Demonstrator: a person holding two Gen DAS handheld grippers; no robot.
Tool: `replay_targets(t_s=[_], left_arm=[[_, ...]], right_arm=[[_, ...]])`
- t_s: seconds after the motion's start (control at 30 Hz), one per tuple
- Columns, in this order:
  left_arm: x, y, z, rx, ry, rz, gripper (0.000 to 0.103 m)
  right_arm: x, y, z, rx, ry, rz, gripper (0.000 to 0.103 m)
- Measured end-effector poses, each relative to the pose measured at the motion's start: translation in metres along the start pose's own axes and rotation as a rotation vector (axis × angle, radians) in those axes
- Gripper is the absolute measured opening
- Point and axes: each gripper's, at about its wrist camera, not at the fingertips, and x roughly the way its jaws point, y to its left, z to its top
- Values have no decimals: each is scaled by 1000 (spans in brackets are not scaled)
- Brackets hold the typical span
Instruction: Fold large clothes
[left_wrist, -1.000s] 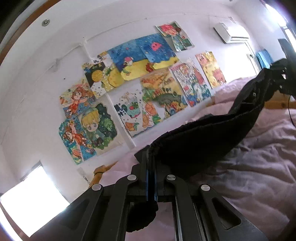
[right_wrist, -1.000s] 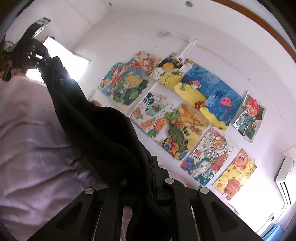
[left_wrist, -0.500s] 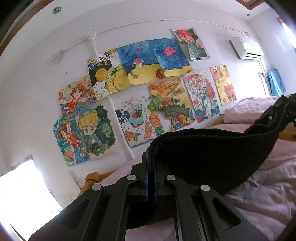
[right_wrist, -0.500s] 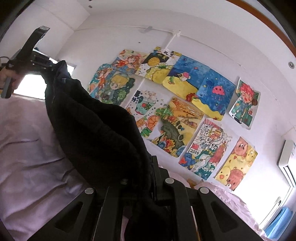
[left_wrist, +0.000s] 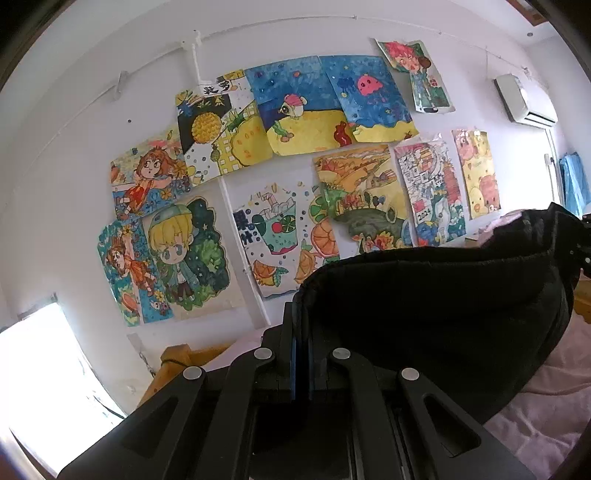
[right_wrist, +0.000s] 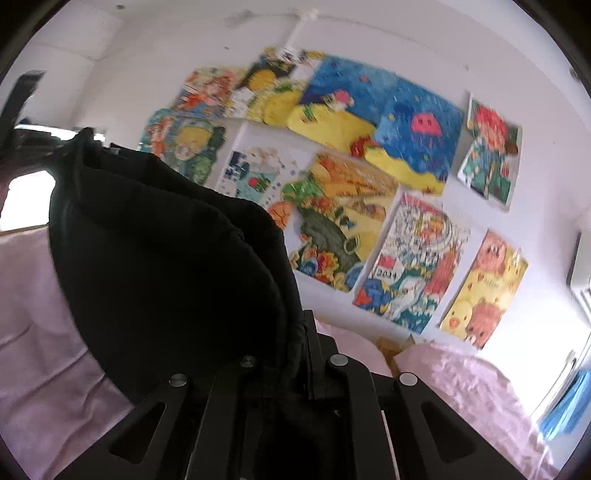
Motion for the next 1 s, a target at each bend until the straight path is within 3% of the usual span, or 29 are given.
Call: replay_targets(t_s=[0.17,0.43,0.73,1.0], left_arm=[[25,4,-4,-31,1,10,4],[85,3,-9,-33,34,49,4],[191,9,-31,-143,209,1,4],[232,2,-59,-117,266,18,4]], right_arm=[[31,-13,-2,115,-7,-1,9],[76,-18,-12,158,-62,-21,9],[173,-36,-25,267,104,33,10],[222,-29,-49,281,190,48,11]])
